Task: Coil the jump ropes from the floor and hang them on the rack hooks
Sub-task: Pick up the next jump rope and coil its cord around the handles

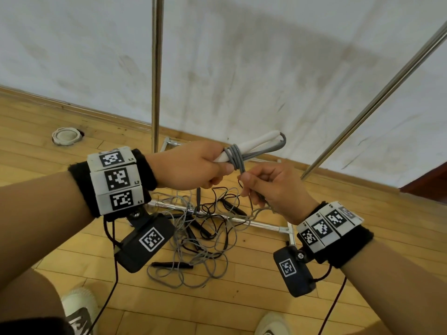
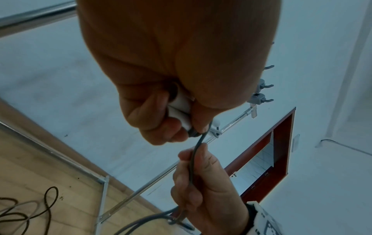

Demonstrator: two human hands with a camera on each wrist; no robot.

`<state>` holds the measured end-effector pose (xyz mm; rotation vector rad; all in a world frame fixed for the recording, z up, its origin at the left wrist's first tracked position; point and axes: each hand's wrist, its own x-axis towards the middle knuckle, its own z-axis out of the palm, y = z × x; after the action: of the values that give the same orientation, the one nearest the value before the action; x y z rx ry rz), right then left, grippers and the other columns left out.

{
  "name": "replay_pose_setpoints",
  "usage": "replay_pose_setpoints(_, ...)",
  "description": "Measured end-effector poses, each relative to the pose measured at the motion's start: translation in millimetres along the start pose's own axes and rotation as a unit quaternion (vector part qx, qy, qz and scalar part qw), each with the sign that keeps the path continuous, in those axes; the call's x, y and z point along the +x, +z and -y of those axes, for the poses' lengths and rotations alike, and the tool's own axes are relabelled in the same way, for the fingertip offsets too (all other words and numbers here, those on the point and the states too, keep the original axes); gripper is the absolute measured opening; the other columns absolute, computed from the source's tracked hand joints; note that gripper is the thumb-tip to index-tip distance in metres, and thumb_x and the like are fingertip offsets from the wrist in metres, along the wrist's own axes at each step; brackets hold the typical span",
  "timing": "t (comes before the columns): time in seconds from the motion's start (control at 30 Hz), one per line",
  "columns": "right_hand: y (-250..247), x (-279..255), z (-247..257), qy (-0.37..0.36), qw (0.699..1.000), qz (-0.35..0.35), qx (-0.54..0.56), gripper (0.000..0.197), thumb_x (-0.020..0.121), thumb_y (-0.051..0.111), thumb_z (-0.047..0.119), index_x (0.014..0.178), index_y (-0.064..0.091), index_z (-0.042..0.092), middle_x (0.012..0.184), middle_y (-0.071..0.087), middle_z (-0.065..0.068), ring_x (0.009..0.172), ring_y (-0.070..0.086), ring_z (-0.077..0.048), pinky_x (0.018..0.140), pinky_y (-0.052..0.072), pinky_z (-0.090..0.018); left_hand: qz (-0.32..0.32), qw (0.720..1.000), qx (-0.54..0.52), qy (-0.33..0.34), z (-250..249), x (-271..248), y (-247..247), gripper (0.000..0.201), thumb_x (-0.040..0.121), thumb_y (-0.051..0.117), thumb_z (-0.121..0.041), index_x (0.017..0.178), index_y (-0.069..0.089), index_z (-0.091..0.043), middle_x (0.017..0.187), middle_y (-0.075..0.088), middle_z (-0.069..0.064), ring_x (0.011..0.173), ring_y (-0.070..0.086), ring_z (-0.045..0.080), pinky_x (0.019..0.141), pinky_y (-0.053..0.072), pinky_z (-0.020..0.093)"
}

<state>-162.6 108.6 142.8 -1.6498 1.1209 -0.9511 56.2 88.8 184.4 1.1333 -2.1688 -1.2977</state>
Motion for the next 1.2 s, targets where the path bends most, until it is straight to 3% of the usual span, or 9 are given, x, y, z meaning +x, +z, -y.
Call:
replay_pose_setpoints(0.17,-3,-3,-6,-0.055,0.994,0.043,-0.090,0.016,0.090,0.062,0.042,0.093,0.076,0.036,0.069,0.070,0.000,0.051,0.052,-0.017,0.048,0.043,-0.036,0.040,0.999,0.024,0.008,-4,-6,-1,0.016,0.101,0.051,-0.022,0.092,0.057,-0.011,0.060,0.055,-0.009,0.051,0.050,0.004,0.050,0.041,0.016)
replay_pose_setpoints(0.27,-6,-5,-8,-0.056,0.988,0.097,-0.110,0.032,0.095,0.058,0.019,0.098,0.071,0.047,0.074,0.069,0.012,0.061,0.058,-0.005,0.057,0.046,-0.019,0.073,0.997,0.027,0.008,-5,-11,-1,0.012,0.101,0.051,-0.021,0.100,0.057,-0.011,0.062,0.057,-0.008,0.053,0.051,0.005,0.052,0.043,0.017)
replay_pose_setpoints(0.33,-7,-7,-11,-0.019,0.983,0.116,-0.139,0.032,0.098,0.057,0.025,0.089,0.071,0.052,0.069,0.067,0.017,0.057,0.057,0.000,0.055,0.045,-0.013,0.104,0.993,0.044,0.018,-7,-15,1,0.010,0.101,0.050,-0.022,0.103,0.056,-0.014,0.065,0.058,-0.006,0.055,0.053,0.008,0.054,0.045,0.021)
replay_pose_setpoints(0.43,-8,-10,-12,0.006,0.972,0.124,-0.202,0.029,0.088,0.054,0.060,0.084,0.072,0.037,0.063,0.065,0.008,0.051,0.058,-0.007,0.049,0.050,-0.024,0.137,0.986,0.093,0.031,-9,-18,4,0.014,0.101,0.050,-0.024,0.107,0.056,-0.013,0.069,0.059,-0.004,0.058,0.053,0.010,0.058,0.049,0.029)
replay_pose_setpoints(0.53,-17,-5,-13,0.046,0.960,0.118,-0.251,0.021,0.087,0.062,0.037,0.084,0.067,0.016,0.071,0.066,-0.007,0.067,0.066,-0.025,0.063,0.056,-0.044,0.158,0.978,0.133,0.024,-8,-19,5,0.016,0.100,0.051,-0.028,0.101,0.057,-0.013,0.070,0.059,-0.002,0.058,0.053,0.010,0.061,0.049,0.032)
replay_pose_setpoints(0.63,-23,0,-12,0.039,0.940,0.140,-0.310,0.022,0.086,0.071,0.011,0.074,0.055,0.021,0.067,0.054,0.009,0.057,0.053,-0.004,0.057,0.043,-0.025,0.192,0.966,0.172,0.006,-6,-19,9,0.018,0.100,0.051,-0.033,0.089,0.055,-0.019,0.068,0.056,-0.006,0.055,0.049,0.005,0.058,0.045,0.027)
replay_pose_setpoints(0.77,-17,10,-4,0.002,0.932,0.154,-0.328,0.032,0.086,0.070,0.040,0.069,0.054,0.017,0.062,0.054,0.002,0.057,0.042,-0.007,0.054,0.035,-0.026,0.214,0.941,0.261,-0.019,-1,-17,19,0.020,0.100,0.048,-0.040,0.091,0.052,-0.022,0.075,0.056,-0.004,0.059,0.047,0.009,0.060,0.042,0.027)
replay_pose_setpoints(1.0,-9,14,7,-0.013,0.941,0.139,-0.309,0.028,0.087,0.072,0.034,0.071,0.055,0.020,0.060,0.053,-0.002,0.054,0.041,-0.010,0.054,0.035,-0.032,0.210,0.922,0.322,-0.055,5,-9,19,0.023,0.101,0.047,-0.040,0.082,0.048,-0.026,0.076,0.056,-0.003,0.061,0.049,0.012,0.057,0.040,0.025)
replay_pose_setpoints(1.2,10,19,14,-0.015,0.932,0.071,-0.354,0.027,0.087,0.072,0.037,0.073,0.065,0.015,0.050,0.049,0.011,0.048,0.044,-0.003,0.048,0.031,-0.017,0.161,0.920,0.346,-0.094,16,0,20,0.028,0.101,0.043,-0.036,0.085,0.054,-0.016,0.078,0.059,0.003,0.061,0.050,0.015,0.059,0.046,0.031)
